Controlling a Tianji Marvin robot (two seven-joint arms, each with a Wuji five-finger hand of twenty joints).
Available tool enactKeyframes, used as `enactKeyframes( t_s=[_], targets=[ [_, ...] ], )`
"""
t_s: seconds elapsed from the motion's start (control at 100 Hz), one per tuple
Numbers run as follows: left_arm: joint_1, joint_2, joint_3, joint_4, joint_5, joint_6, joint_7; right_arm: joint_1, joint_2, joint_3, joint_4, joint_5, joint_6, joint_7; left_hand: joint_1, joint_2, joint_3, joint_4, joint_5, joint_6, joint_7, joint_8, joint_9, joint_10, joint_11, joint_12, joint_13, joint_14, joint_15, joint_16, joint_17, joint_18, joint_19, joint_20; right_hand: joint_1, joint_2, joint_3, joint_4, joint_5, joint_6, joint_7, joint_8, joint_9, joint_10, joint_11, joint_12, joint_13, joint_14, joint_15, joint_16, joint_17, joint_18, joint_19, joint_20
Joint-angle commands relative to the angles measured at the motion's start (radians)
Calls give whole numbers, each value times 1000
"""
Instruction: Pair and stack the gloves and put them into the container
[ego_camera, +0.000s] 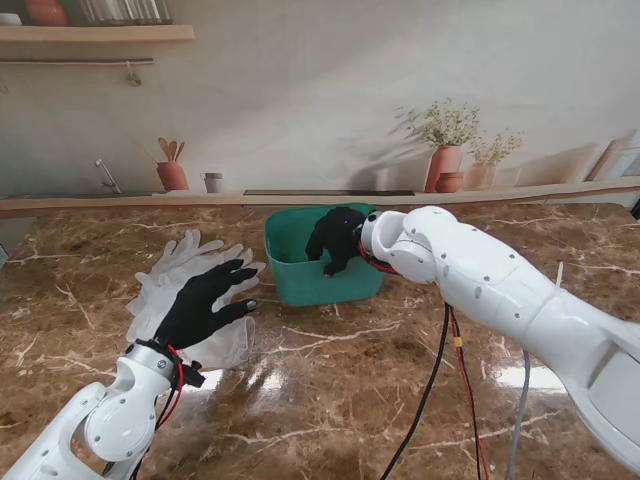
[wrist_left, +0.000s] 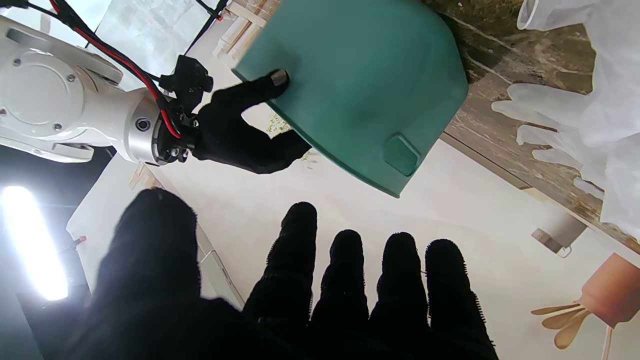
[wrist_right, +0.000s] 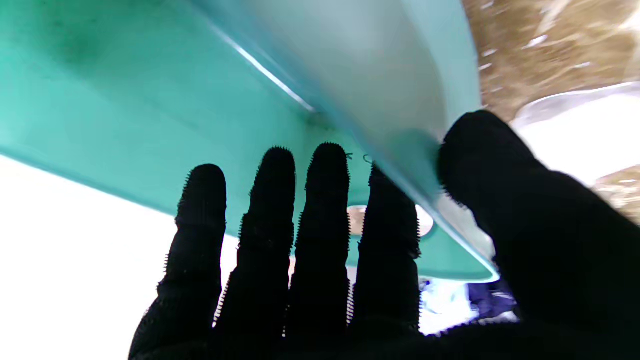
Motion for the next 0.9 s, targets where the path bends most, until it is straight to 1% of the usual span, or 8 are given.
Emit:
enactKeyframes(
  t_s=[0.0, 0.36, 0.41, 0.46, 0.65, 0.74, 0.78, 0.89],
  targets=[
    [5, 0, 2, -3, 2, 2, -1, -24, 2, 7, -5, 17, 23, 4, 8, 43, -28, 9, 11, -24, 2, 5, -13, -15, -21, -12, -31, -37, -35, -9, -20, -7, -17, -5, -34, 2, -8, -34, 14, -2, 46, -22, 51, 0, 33, 34, 58, 2, 48, 41, 42, -6, 75, 39],
    [12, 0, -4, -9, 6, 6, -1, -50, 4, 26, -22, 14, 98, 10, 9, 43, -28, 9, 10, -23, 1, 5, -13, -13, -23, -13, -31, -37, -37, -10, -20, -4, -29, -10, -57, 4, -28, -30, 35, 6, 74, -53, 86, -2, 30, 51, 87, 7, 73, 65, 54, -3, 151, 43],
    [13, 1, -5, -9, 7, 4, -2, -50, 5, 27, -21, 15, 95, 11, 8, 44, -29, 8, 10, -25, 1, 5, -13, -15, -24, -14, -31, -36, -38, -11, -19, -4, -30, -11, -76, 6, -31, 6, 38, 18, 3, -20, 78, -4, 17, 50, 82, 8, 61, 62, 49, -3, 153, 19],
    [13, 1, -6, -10, 7, 4, -3, -55, 7, 34, -25, 15, 94, 13, 8, 43, -29, 8, 9, -26, 1, 5, -14, -15, -24, -14, -31, -37, -38, -11, -20, -3, -32, -12, -116, 31, -37, 83, 25, 38, -81, 23, 60, -5, 3, 46, 70, 8, 42, 54, 36, -3, 139, 0],
    [18, 2, -13, -15, 9, 5, -10, -105, 29, 116, -81, -1, 101, 39, 5, 44, -29, 8, 7, -27, -1, 6, -15, -16, -26, -15, -33, -40, -41, -12, -21, 1, -40, -16, -190, 83, -210, 97, -161, 99, -283, 50, -72, -6, -61, 4, -18, 5, -80, -18, -45, 0, -10, -53],
    [19, 4, -17, -19, 11, 5, -13, -150, 46, 191, -137, -26, 98, 59, 2, 44, -30, 8, 6, -27, -1, 6, -15, -17, -27, -15, -33, -40, -42, -13, -22, 5, -46, -18, -219, 201, -390, 143, -243, 129, -363, 45, -148, -7, -96, -30, -71, 4, -140, -58, -77, -5, -85, -71],
    [19, 4, -18, -20, 12, 4, -15, -176, 53, 230, -167, -39, 95, 66, 1, 44, -30, 8, 5, -27, -2, 6, -15, -18, -27, -16, -33, -40, -43, -13, -22, 6, -48, -19, -281, 177, -358, 171, -274, 139, -389, 38, -176, -5, -114, -47, -89, 5, -166, -77, -86, -7, -114, -83],
    [17, 6, -20, -24, 14, 3, -23, -257, 70, 350, -258, -79, 86, 84, -1, 43, -30, 9, 5, -29, -2, 7, -15, -20, -28, -16, -32, -41, -44, -13, -22, 11, -54, -23, -351, 181, -289, 170, -327, 153, -434, 29, -236, 3, -161, -101, -126, 12, -223, -129, -98, -15, -167, -116]
  ],
)
